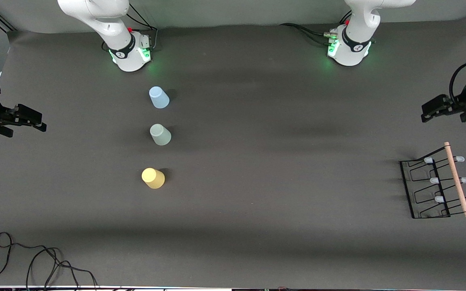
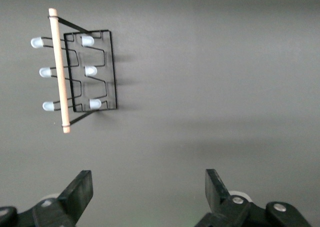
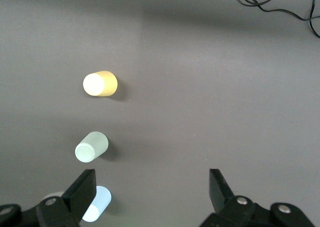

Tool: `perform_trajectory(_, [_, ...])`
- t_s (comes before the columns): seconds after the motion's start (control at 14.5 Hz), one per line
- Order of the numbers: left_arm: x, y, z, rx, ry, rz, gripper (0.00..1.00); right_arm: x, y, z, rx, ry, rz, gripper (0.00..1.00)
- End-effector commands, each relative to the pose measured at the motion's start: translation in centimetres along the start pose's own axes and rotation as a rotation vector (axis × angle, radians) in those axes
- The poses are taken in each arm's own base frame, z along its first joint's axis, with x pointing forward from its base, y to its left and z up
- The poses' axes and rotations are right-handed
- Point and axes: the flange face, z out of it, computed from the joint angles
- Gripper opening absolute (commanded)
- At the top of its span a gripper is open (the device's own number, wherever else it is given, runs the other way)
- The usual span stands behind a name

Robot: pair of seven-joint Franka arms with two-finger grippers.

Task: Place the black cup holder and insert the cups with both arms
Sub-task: 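Reach the left gripper toward the black wire cup rack's wooden handle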

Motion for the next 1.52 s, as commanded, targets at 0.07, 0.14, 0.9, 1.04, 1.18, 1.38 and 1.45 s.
perform_trajectory(0.07, [2.5, -3.8, 3.7, 0.030, 0.001, -0.051, 1.00, 0.2, 0.4, -0.3, -0.004, -0.010, 0.009, 1.00])
perform_trajectory(0.14, [3.1, -4.9, 4.8, 0.033, 0.009, -0.068, 1.00, 0.3, 0.4, -0.3, -0.006, -0.011, 0.007, 1.00])
perform_trajectory(0.9, [7.7, -16.6, 18.0, 0.115, 0.070, 0.005, 1.00, 0.2, 0.3, -0.1, -0.005, -0.017, 0.004, 1.00])
perform_trajectory(1.04, [8.1, -17.7, 19.2, 0.117, 0.090, -0.007, 1.00, 0.2, 0.3, -0.1, -0.005, -0.017, 0.004, 1.00])
perform_trajectory(1.18, [8.4, -18.4, 20.7, 0.076, 0.101, -0.040, 1.00, 0.2, 0.3, -0.1, -0.004, -0.021, 0.004, 1.00])
perform_trajectory(1.38, [8.5, -19.8, 23.4, 0.063, 0.127, -0.061, 1.00, 0.1, 0.3, 0.0, -0.004, -0.023, 0.006, 1.00])
perform_trajectory(1.45, [8.6, -19.5, 24.4, 0.060, 0.138, -0.062, 1.00, 0.2, 0.3, -0.1, -0.004, -0.021, 0.004, 1.00])
